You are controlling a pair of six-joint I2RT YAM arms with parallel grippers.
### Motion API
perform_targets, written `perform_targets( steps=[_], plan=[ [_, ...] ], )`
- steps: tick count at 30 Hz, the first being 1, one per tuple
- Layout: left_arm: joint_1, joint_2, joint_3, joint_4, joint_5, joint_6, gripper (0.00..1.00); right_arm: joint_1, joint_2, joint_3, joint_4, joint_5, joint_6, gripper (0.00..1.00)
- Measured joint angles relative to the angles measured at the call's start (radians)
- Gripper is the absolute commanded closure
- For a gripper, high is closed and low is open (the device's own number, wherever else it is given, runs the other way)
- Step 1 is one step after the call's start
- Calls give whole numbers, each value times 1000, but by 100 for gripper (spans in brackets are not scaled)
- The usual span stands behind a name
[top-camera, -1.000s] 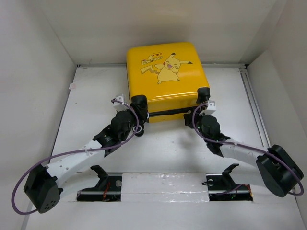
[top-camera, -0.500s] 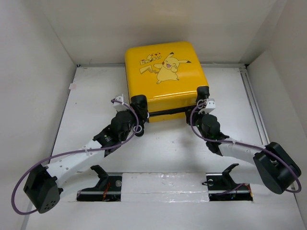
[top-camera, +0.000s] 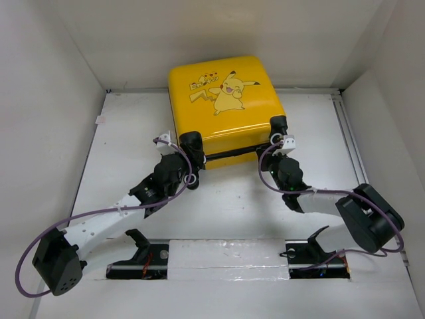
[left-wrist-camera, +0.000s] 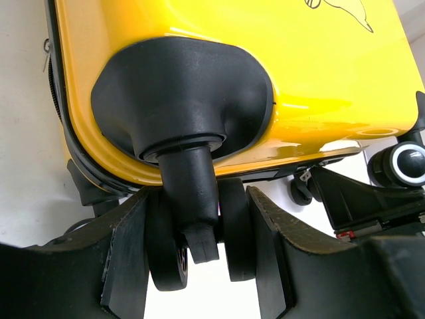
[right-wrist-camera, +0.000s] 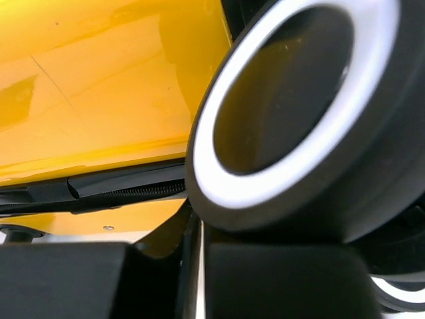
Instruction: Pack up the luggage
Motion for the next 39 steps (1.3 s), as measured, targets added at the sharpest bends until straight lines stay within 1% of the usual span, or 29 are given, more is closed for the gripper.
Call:
perform_targets(
  steps=[1,7,10,11,14,15,17,21,24,25,27,28,29,31,32,34,39],
  plan=[
    [-1,0,0,0,-3,0,100,0,4,0,5,0,0,100],
    [-3,-1,0,-3,-10,0,100,-5,18,0,24,-17,8,100],
    [-3,-1,0,-4,-11,1,100,-3,31,-16,68,-26,23,100],
    [-3,-1,0,-4,-10,1,100,0,38,-23,86,-23,29,97],
    [-3,-1,0,-4,-10,2,100,15,55,-42,140,-16,56,66],
    [-3,-1,0,-5,-10,3,100,21,58,-43,150,-23,64,53],
    [-3,-1,0,-8,-10,3,100,29,64,-43,168,-38,81,48],
    [-3,-2,0,-7,-10,3,100,18,86,-43,210,-79,90,48],
    [-3,-3,0,-10,-10,3,100,-6,99,-42,227,-113,90,54],
    [-3,-5,0,-11,-10,3,100,-13,102,-42,230,-122,89,63],
    [-3,-8,0,-11,-10,3,100,-29,105,-41,229,-140,84,68],
    [-3,-8,0,-11,-10,4,100,-36,105,-41,228,-146,85,73],
    [-3,-8,0,-13,-10,4,100,-43,105,-41,226,-153,83,83],
    [-3,-8,0,-14,-10,4,100,-54,111,-41,225,-167,81,87],
    [-3,-8,0,-14,-10,4,100,-58,114,-41,227,-172,81,93],
    [-3,-8,0,-14,-9,4,100,-59,121,-41,233,-180,80,100],
    [-3,-8,0,-14,-10,5,100,-64,137,-41,256,-198,82,100]
  ],
)
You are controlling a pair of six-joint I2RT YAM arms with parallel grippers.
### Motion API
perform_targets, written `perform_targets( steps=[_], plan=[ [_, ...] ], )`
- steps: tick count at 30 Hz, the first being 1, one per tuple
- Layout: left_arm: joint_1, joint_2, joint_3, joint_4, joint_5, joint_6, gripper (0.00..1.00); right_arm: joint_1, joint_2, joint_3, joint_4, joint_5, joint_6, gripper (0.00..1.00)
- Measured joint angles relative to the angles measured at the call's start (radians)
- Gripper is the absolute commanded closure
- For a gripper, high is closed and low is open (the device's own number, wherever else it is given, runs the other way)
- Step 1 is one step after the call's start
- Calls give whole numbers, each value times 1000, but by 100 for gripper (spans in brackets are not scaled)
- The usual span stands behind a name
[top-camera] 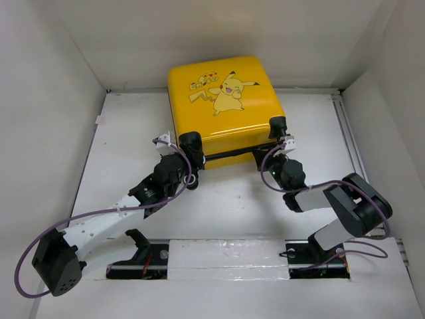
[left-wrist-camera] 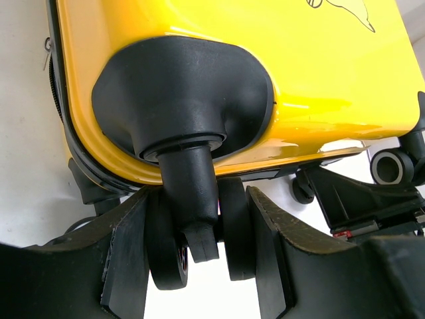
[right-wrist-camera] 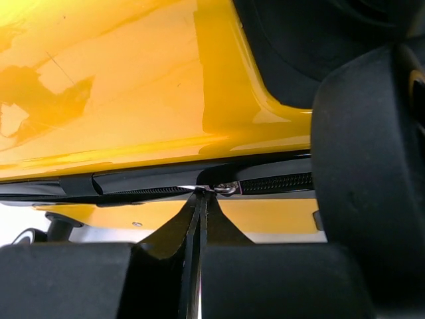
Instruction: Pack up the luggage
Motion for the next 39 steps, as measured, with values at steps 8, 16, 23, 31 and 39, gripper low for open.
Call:
perform_targets(
  steps=[8,16,23,31,39],
  plan=[
    [0,1,0,1,2,1,100,77,25,-5,42,21,4,100],
    [0,2,0,1,4,0,100,145,-145,-130,10,112,37,74],
    [-50,2,2,-1,-49,9,100,144,-407,-95,-269,260,71,42],
    [-108,9,109,-137,-93,64,100,138,-492,-67,-402,279,71,41],
    [-112,-70,139,-229,-32,59,100,138,-544,-67,-504,314,79,35]
  ],
)
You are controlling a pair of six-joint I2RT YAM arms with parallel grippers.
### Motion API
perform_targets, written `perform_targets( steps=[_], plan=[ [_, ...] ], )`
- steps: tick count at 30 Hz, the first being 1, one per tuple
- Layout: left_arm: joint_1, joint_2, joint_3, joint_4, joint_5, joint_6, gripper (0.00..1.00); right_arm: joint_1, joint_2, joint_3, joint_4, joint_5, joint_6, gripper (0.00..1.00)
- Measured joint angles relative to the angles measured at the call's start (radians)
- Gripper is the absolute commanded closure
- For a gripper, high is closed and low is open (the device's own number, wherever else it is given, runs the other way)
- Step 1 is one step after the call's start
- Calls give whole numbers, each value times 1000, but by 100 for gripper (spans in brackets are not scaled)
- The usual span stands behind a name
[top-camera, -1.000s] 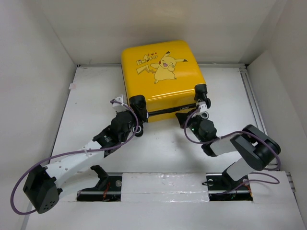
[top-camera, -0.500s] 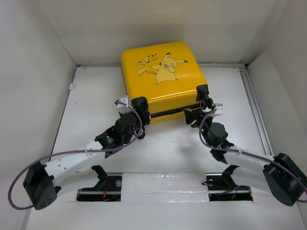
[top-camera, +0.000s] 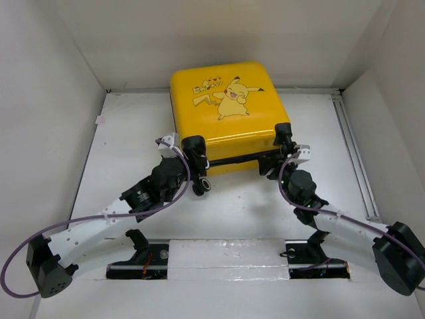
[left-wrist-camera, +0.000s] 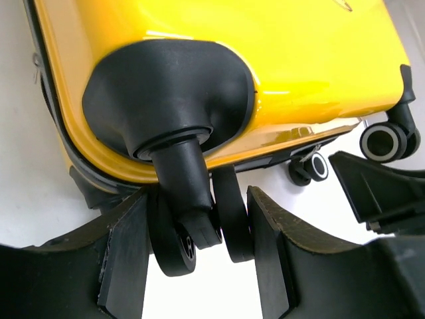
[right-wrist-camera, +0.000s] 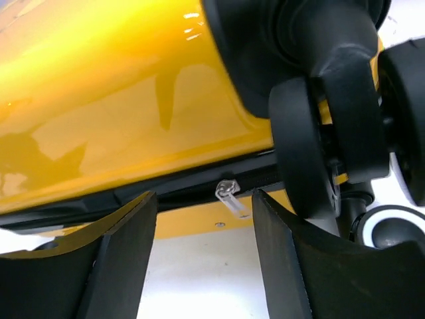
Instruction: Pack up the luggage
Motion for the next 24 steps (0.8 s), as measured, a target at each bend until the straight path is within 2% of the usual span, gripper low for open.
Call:
perform_targets(
  steps=[2,5,16,20,22,24],
  plan=[
    [-5,-25,-50,20,6,-26,100,-8,19,0,-6,3,-1,35],
    [-6,-57,-106,76,4,-59,100,-35,93,9,-26,-13,-14,47],
    [-6,-58,-133,119,-23,-77,100,-106,223,76,11,-169,-79,54],
    [-6,-58,-144,94,-31,-74,100,-124,240,90,2,-227,-84,66],
    [-6,-58,-145,95,-31,-74,100,-131,241,90,5,-243,-78,68],
    [-6,-58,-145,95,-31,-73,100,-133,240,90,5,-256,-69,66]
  ],
)
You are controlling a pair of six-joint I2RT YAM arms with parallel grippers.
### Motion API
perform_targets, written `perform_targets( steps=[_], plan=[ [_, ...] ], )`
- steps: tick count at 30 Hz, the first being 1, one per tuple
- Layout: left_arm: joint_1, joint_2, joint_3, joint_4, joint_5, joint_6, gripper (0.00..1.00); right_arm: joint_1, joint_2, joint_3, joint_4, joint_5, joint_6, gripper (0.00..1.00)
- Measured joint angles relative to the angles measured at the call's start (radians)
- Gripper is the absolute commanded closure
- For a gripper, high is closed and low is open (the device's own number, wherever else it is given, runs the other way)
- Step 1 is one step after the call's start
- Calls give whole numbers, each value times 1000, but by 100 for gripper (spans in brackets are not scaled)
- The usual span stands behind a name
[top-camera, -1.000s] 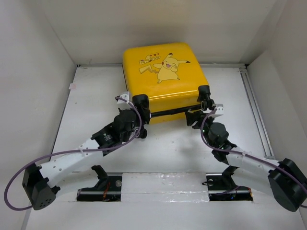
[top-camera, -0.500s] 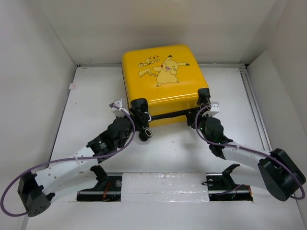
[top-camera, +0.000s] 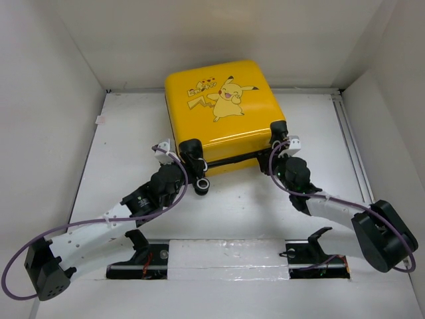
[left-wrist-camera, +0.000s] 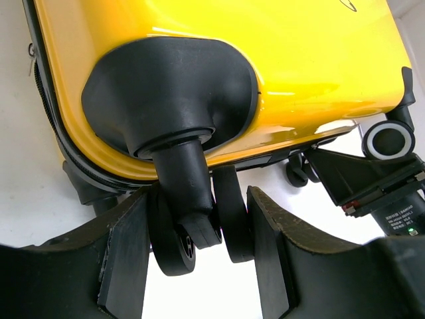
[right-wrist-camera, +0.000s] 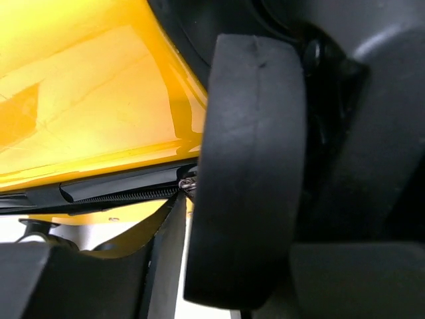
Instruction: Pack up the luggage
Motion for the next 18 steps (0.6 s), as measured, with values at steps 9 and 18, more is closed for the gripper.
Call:
perform_targets(
  steps=[9,18],
  plan=[
    [0,0,0,1,-5,3,100,-11,0,-10,23,-38,46,91],
    [0,13,0,13,-5,7,100,-18,7,-11,34,-60,70,100]
  ],
)
